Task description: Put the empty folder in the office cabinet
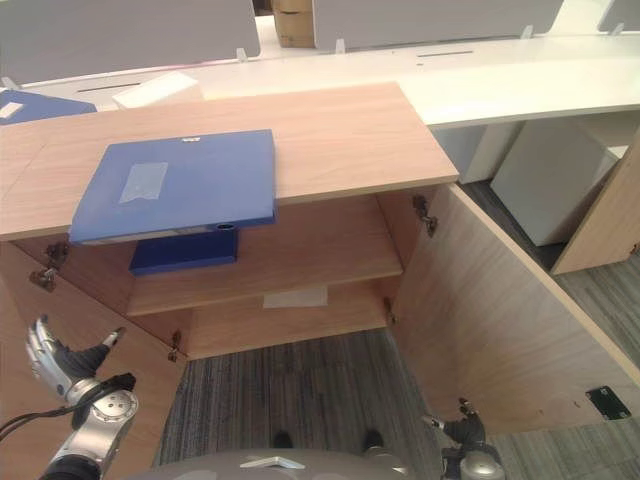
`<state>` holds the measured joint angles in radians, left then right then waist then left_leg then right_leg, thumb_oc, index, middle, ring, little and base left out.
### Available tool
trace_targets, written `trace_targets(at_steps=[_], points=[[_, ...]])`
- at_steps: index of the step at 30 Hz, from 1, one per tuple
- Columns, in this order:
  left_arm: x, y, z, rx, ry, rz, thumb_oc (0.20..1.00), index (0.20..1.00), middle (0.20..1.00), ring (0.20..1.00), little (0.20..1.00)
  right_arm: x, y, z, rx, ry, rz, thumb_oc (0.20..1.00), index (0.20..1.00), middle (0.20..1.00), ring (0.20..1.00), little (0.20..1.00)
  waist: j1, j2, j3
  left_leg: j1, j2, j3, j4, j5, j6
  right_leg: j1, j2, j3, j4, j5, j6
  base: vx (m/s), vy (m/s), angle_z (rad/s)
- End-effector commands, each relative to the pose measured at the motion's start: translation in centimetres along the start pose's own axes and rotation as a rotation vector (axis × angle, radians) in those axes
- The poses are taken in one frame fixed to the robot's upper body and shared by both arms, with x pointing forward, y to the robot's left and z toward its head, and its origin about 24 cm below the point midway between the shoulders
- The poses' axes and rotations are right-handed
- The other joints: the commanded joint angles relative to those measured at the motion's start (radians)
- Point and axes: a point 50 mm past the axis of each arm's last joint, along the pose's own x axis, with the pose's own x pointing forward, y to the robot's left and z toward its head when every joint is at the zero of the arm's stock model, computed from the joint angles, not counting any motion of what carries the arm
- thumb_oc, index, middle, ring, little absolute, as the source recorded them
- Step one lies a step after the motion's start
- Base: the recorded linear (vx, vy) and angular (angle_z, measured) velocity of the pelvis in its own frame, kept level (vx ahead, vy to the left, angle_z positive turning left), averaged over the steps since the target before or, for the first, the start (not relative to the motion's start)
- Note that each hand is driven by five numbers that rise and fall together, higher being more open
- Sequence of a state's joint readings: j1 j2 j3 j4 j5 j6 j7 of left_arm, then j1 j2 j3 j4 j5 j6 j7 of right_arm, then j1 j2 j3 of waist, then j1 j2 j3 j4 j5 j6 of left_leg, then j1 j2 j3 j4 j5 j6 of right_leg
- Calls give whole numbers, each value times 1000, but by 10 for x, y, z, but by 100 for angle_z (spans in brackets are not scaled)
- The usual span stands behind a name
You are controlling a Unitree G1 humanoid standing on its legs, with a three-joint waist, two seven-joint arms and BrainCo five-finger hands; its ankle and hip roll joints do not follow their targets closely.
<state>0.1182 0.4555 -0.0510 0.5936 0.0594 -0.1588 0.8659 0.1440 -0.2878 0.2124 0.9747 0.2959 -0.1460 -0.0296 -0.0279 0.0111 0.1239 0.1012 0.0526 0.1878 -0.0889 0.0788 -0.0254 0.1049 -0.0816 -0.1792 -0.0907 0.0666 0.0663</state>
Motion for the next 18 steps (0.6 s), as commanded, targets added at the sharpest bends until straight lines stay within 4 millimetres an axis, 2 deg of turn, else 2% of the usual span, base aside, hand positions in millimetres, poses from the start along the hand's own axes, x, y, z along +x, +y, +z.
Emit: trace_targets(at_steps=[1, 4, 10, 13, 18], points=[[33, 21, 31, 105, -204, 176, 1000, 1000, 1000, 1000, 1000, 5, -5, 14, 10, -38, -23, 1000, 1000, 1000, 1000, 1000, 11, 7, 22, 39, -28, -15, 2, -147, 29, 20, -15, 21, 3, -68, 28, 0, 0, 0], [41, 30, 47, 136, -313, 177, 1000, 1000, 1000, 1000, 1000, 4, -5, 12, 5, -34, -23, 1000, 1000, 1000, 1000, 1000, 11, 6, 18, 42, -29, -15, 2, -152, 31, 23, -17, 22, 3, -69, 30, 0, 0, 0], [57, 38, 96, 217, -602, 150, 1000, 1000, 1000, 1000, 1000, 3, -3, 10, -35, -35, -8, 1000, 1000, 1000, 1000, 1000, -8, 10, 9, 47, -36, -6, 2, -165, 36, 22, -23, 30, 3, -67, 42, -2, 26, -1], [61, 38, 114, 234, -677, 159, 1000, 1000, 1000, 1000, 1000, 3, -1, 12, -51, -36, -1, 1000, 1000, 1000, 1000, 1000, -19, 13, 3, 51, -38, 1, 2, -169, 39, 23, -25, 37, 3, -67, 46, 0, 0, 0], [66, 35, 133, 267, -757, 163, 1000, 1000, 1000, 1000, 1000, 3, -2, 13, -58, -32, -2, 1000, 1000, 1000, 1000, 1000, -39, 17, -3, 58, -38, 14, 2, -173, 38, 23, -26, 50, 3, -65, 51, 0, 0, 0]])
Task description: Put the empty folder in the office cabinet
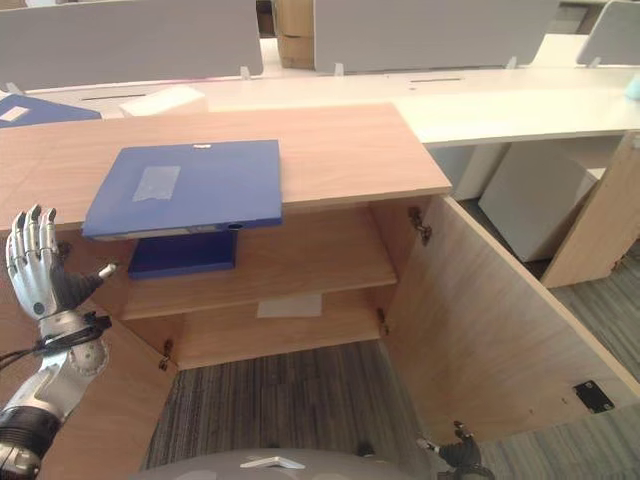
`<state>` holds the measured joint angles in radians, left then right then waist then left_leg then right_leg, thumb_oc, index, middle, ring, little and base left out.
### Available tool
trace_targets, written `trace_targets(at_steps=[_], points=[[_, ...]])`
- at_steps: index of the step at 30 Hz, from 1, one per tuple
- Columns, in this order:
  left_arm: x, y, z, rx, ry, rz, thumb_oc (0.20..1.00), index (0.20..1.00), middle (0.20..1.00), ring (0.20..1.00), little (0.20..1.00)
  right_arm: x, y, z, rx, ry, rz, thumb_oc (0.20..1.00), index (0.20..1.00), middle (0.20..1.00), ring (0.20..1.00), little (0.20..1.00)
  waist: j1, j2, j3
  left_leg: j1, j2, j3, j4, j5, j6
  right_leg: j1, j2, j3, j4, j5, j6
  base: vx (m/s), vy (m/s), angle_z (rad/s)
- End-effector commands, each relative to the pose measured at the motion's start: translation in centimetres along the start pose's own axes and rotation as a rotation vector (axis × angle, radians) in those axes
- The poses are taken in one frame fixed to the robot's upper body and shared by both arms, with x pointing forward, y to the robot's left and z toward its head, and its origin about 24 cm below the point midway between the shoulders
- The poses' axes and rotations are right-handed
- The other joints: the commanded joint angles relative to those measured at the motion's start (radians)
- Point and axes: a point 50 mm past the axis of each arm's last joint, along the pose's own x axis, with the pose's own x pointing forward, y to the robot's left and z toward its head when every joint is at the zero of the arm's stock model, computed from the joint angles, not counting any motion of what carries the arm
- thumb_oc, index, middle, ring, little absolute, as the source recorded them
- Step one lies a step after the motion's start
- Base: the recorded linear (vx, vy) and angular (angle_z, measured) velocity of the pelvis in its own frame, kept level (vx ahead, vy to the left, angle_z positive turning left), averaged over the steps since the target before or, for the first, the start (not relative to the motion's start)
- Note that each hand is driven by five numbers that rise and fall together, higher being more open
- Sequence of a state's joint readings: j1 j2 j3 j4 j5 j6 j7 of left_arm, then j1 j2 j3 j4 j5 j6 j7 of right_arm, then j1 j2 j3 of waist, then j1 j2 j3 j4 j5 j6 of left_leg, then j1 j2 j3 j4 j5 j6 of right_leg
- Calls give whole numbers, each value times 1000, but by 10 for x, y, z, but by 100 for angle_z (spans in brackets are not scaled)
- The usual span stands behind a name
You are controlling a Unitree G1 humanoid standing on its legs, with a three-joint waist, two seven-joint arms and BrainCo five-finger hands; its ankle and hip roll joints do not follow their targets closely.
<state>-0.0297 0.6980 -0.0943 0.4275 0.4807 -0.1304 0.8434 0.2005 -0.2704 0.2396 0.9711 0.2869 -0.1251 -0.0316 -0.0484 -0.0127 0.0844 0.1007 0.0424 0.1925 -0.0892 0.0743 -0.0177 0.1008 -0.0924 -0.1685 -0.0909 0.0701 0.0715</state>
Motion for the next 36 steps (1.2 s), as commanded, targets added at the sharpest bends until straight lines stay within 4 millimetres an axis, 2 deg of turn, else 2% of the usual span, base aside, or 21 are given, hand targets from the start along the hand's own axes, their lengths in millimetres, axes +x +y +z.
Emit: trace_targets(at_steps=[1, 8, 17, 31, 34, 35, 36], points=[[33, 12, 15, 25, -104, 87, 1000, 1000, 1000, 1000, 1000, 9, -11, 38, -45, -109, -29, 1000, 1000, 1000, 1000, 1000, -18, 41, 36, 58, -27, 9, 2, -169, 31, 27, -15, 39, 4, -68, 46, 17, 16, -7], [53, 8, 23, 54, -151, 56, 1000, 1000, 1000, 1000, 1000, 8, -17, 36, -45, -95, -41, 1000, 1000, 1000, 1000, 1000, -58, 48, 26, 74, -26, 45, 2, -178, 30, 26, -10, 67, 4, -66, 51, 28, 27, -12], [63, -5, 24, 89, -133, -18, 1000, 1000, 1000, 1000, 1000, 7, -25, 33, -39, -79, -55, 1000, 1000, 1000, 1000, 1000, -100, 46, 21, 87, -25, 88, 2, -185, 34, 18, -2, 103, 4, -59, 57, 23, 26, -16], [55, -29, 28, 84, -74, -134, 1000, 1000, 1000, 1000, 1000, 8, -28, 37, -29, -91, -68, 1000, 1000, 1000, 1000, 1000, -118, 45, 31, 92, -29, 102, 2, -189, 42, 15, -2, 114, 4, -55, 60, -4, 9, -5], [54, -34, 22, 99, -31, -166, 1000, 1000, 1000, 1000, 1000, 8, -31, 38, -37, -91, -69, 1000, 1000, 1000, 1000, 1000, -124, 43, 29, 93, -28, 109, 2, -188, 42, 14, 0, 116, 4, -53, 60, 0, 0, 0], [53, -35, 19, 107, -18, -174, 937, 937, 937, 937, 937, 8, -32, 38, -38, -90, -71, 1000, 1000, 1000, 1000, 1000, -126, 43, 29, 94, -28, 112, 2, -188, 42, 13, 0, 116, 4, -52, 61, 0, 0, 0], [54, -36, 17, 107, -8, -180, 363, 363, 363, 363, 363, 8, -33, 37, -39, -90, -73, 1000, 1000, 1000, 1000, 1000, -128, 43, 28, 94, -28, 114, 2, -188, 42, 12, 0, 116, 4, -52, 61, 0, 0, 0]])
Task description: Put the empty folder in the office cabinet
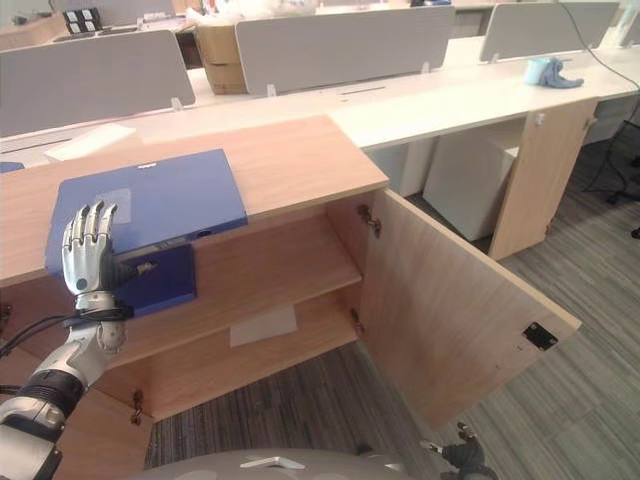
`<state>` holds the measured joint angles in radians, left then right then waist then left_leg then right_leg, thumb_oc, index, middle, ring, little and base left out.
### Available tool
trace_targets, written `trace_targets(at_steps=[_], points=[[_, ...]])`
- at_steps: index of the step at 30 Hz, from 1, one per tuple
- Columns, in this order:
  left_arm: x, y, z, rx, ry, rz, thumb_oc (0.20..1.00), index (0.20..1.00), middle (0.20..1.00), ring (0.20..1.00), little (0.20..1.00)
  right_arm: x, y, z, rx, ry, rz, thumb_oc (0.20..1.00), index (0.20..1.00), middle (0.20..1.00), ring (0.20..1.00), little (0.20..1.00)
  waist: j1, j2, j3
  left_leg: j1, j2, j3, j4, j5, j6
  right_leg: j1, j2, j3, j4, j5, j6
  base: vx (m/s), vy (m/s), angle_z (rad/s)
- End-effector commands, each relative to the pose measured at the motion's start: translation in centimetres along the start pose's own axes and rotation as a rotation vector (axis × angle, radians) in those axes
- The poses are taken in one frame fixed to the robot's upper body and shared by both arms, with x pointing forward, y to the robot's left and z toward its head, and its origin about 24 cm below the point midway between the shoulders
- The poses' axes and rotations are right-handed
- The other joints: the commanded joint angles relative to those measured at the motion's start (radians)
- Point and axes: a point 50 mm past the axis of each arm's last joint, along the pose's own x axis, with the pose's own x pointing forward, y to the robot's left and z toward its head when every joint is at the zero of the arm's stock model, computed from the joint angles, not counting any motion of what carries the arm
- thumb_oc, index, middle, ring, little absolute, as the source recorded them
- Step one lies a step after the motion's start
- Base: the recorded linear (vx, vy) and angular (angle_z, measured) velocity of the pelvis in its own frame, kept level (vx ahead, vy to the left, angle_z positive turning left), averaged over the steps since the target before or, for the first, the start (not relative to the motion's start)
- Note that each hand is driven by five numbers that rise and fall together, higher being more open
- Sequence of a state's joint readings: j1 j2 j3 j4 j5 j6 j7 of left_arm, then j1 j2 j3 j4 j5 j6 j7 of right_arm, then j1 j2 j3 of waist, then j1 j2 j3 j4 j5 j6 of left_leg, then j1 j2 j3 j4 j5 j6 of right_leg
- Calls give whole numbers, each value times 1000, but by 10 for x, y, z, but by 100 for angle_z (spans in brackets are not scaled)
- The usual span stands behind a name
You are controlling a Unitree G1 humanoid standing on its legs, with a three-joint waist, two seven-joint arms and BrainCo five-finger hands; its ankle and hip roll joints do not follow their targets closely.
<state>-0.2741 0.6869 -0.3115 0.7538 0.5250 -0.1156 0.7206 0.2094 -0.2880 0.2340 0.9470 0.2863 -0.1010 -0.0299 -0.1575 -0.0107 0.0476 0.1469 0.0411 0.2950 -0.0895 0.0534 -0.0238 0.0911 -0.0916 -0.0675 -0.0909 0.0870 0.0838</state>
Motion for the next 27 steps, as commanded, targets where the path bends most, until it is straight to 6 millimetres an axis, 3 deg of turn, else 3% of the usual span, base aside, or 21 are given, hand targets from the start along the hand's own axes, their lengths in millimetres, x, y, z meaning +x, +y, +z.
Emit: trace_targets(at_steps=[1, 14, 21, 27], points=[[36, 18, 7, -28, 35, 72, 200, 200, 200, 200, 200, 9, -28, 37, -33, -100, -65, 1000, 1000, 1000, 1000, 1000, -19, 40, 65, 47, -26, 13, 2, -167, 48, 21, 0, 16, 4, -69, 49, 0, 0, 0], [39, 23, 17, -103, -19, 72, 200, 200, 200, 200, 200, 9, -33, 53, -21, -177, -91, 1000, 1000, 1000, 1000, 1000, -6, 43, 71, 46, -27, 4, 2, -164, 48, 24, -1, 2, 4, -68, 48, -4, -1, 0], [47, 77, 41, -300, -193, 284, 200, 200, 200, 200, 200, 0, -18, 107, -51, -441, -14, 1000, 1000, 1000, 1000, 1000, 21, 43, 75, 39, -27, -24, 2, -161, 44, 29, -10, -30, 4, -72, 44, -28, -7, 5], [43, 129, 76, -617, -387, 394, 200, 200, 200, 200, 200, -19, 11, 152, -85, -658, 191, 1000, 1000, 1000, 1000, 1000, 56, 35, 69, 27, -28, -55, 2, -152, 42, 36, -21, -60, 4, -78, 44, -20, -19, 13]])
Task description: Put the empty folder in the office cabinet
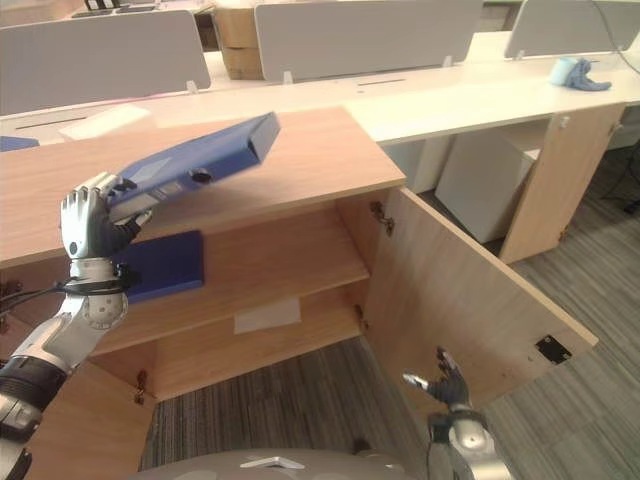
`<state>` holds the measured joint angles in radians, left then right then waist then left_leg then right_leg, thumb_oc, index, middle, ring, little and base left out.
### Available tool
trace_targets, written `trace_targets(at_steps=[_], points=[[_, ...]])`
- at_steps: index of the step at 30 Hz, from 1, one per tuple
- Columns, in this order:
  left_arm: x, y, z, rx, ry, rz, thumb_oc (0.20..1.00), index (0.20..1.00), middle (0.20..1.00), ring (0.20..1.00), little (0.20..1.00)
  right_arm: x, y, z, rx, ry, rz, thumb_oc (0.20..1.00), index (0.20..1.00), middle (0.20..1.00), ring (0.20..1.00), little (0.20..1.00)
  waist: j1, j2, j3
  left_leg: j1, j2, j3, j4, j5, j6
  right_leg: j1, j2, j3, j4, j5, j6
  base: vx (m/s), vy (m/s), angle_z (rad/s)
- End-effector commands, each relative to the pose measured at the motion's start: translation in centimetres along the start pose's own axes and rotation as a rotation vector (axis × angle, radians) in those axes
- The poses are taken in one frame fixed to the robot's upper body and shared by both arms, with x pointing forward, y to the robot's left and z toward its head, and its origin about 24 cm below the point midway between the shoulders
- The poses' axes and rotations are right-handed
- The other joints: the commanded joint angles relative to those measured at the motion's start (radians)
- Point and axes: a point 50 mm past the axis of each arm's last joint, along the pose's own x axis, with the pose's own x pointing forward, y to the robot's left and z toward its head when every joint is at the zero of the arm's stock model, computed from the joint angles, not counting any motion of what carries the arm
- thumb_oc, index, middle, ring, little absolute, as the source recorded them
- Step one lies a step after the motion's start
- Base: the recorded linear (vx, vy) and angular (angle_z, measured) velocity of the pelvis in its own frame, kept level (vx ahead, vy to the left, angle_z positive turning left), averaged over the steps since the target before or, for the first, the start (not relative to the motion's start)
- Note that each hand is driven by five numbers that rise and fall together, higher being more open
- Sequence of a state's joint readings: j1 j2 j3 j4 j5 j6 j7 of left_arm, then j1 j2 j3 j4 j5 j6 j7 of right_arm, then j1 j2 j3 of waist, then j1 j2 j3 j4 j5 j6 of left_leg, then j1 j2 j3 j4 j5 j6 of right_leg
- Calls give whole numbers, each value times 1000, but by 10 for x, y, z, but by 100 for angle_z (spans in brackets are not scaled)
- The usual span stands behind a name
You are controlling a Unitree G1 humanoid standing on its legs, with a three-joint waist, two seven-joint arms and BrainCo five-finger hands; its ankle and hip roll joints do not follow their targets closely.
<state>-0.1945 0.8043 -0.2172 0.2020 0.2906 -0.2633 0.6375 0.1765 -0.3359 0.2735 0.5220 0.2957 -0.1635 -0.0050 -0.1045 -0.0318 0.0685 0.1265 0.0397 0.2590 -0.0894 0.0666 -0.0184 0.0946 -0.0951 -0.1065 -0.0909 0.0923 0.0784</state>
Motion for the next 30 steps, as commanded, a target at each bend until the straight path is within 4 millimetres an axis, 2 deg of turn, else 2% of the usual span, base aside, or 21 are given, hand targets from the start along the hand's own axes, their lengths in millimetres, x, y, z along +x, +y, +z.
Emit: trace_targets(at_steps=[1, 3, 4, 9, 10, 14, 18, 19, 22, 23, 28, 29, 30], points=[[42, 41, 34, -295, -118, 197, 200, 200, 200, 200, 200, 13, -5, 55, -51, -217, 114, 1000, 1000, 1000, 1000, 1000, 14, 51, 49, 51, -27, -36, 2, -167, 36, 44, -20, -33, 4, -89, 51, -1, -20, 25], [40, 43, 44, -426, -139, 175, 200, 200, 200, 200, 200, 13, 3, 68, -38, -264, 185, 1000, 1000, 1000, 1000, 1000, 26, 46, 43, 46, -28, -46, 2, -161, 35, 42, -22, -40, 4, -88, 51, -6, -18, 18], [40, 43, 44, -426, -139, 175, 200, 200, 200, 200, 200, 13, 3, 68, -38, -264, 185, 1000, 1000, 1000, 1000, 1000, 26, 46, 43, 46, -28, -46, 2, -161, 35, 42, -22, -40, 4, -88, 51, -10, -12, 7], [20, 39, 66, -872, -175, 16, 200, 200, 200, 200, 200, 3, 26, 109, -53, -398, 391, 1000, 1000, 1000, 1000, 1000, 66, 30, 39, 39, -30, -78, 2, -155, 34, 49, -28, -71, 4, -91, 53, -13, -8, 13], [18, 38, 67, -891, -175, 10, 200, 200, 200, 200, 200, 2, 27, 111, -51, -405, 394, 1000, 1000, 1000, 1000, 1000, 68, 29, 39, 38, -30, -79, 2, -154, 34, 50, -29, -73, 4, -91, 53, -16, -5, 10], [-5, 33, 70, -1192, -202, -123, 200, 200, 200, 200, 200, -9, 26, 148, -33, -553, 432, 1000, 1000, 1000, 1000, 1000, 99, 18, 43, 32, -33, -98, 2, -148, 35, 52, -32, -92, 4, -86, 53, -13, 2, 11], [-11, 31, 69, -1252, -191, -143, 200, 200, 200, 200, 200, -13, 23, 159, -15, -599, 433, 1000, 1000, 1000, 1000, 1000, 106, 16, 43, 30, -33, -102, 2, -145, 35, 52, -33, -96, 4, -83, 53, -10, 5, 7], [-20, 24, 64, -1307, -148, -167, 200, 200, 200, 200, 200, -19, 16, 182, -4, -694, 413, 1000, 1000, 1000, 1000, 1000, 118, 14, 43, 27, -35, -109, 2, -143, 35, 52, -34, -103, 4, -80, 54, -11, 11, 3], [-28, 19, 58, -1326, -115, -185, 200, 200, 200, 200, 200, -27, 8, 206, -10, -799, 381, 1000, 1000, 1000, 1000, 1000, 133, 10, 40, 24, -36, -115, 2, -142, 36, 53, -36, -111, 4, -80, 53, -2, 4, 10], [-33, 16, 55, -1350, -130, -213, 200, 200, 200, 200, 200, -30, 2, 223, -17, -865, 342, 1000, 1000, 1000, 1000, 1000, 148, 7, 37, 20, -36, -122, 2, -141, 36, 52, -36, -116, 4, -81, 50, 2, -3, 16], [-34, 13, 58, -1355, -150, -248, 200, 200, 200, 200, 200, -31, -4, 238, -21, -922, 300, 1000, 1000, 1000, 1000, 1000, 162, 5, 36, 19, -37, -129, 2, -141, 37, 55, -36, -123, 4, -80, 49, 6, -9, 10], [-33, 9, 61, -1331, -175, -289, 200, 200, 200, 200, 200, -30, -5, 254, -7, -966, 287, 1000, 1000, 1000, 1000, 1000, 176, 3, 33, 17, -36, -134, 2, -140, 36, 56, -37, -127, 4, -81, 47, 12, -11, 5], [-33, 9, 61, -1331, -175, -289, 200, 200, 200, 200, 200, -30, -5, 254, -7, -966, 287, 1000, 1000, 1000, 1000, 1000, 176, 3, 33, 17, -36, -134, 2, -140, 36, 56, -37, -127, 4, -81, 47, 12, -11, 5]])
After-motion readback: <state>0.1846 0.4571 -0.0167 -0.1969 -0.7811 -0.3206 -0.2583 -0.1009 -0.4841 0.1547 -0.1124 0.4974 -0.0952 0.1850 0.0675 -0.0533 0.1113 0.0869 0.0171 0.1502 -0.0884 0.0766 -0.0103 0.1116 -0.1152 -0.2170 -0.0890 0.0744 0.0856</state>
